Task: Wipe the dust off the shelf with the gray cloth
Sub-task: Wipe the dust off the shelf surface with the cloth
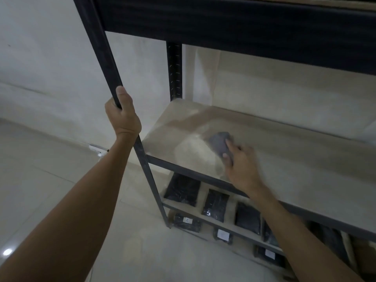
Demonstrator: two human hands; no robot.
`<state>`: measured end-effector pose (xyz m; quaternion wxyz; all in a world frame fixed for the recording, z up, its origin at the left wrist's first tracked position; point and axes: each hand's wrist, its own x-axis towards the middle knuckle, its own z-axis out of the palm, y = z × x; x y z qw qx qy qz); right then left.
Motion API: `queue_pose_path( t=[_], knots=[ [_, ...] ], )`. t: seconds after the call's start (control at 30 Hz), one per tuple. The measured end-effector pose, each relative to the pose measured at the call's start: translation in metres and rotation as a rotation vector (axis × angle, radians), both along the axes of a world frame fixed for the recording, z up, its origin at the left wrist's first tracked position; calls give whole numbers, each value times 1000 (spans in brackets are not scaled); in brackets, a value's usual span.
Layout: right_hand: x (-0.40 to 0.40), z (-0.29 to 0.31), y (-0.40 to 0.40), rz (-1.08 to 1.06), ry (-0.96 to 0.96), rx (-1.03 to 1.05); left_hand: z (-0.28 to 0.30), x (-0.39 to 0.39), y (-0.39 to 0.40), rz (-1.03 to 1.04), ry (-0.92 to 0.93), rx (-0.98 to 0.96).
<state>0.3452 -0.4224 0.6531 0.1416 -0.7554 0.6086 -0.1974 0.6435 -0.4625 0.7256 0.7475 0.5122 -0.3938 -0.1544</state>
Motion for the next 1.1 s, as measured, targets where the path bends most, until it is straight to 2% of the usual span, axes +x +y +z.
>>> queue_pose_path(
  t=[0.1,0.27,0.37,0.5,0.67,0.8,0.9,1.0,1.1],
  knots=[
    [-7,14,-9,24,-107,-31,-3,2,-1,-14,-3,12],
    [-49,23,-81,-189,-14,-62,-1,1,0,-32,25,31],
    [-39,8,-85,-213,61,-12,1,0,1,-15,17,39],
    [-6,-6,-61,-84,100,-27,-4,3,-3,-15,14,31],
    [-5,2,-65,220,34,-2,-5,2,-3,-9,15,2],
    [-15,23,-126,115,-60,-113,-1,-3,-1,4,27,3],
    [-1,34,-171,125,39,-89,0,-4,-1,-5,49,-1],
    [22,22,-181,172,87,4,0,-5,-1,20,48,-1],
    [30,7,-164,209,51,-36,0,-6,-1,42,52,2]
  ],
)
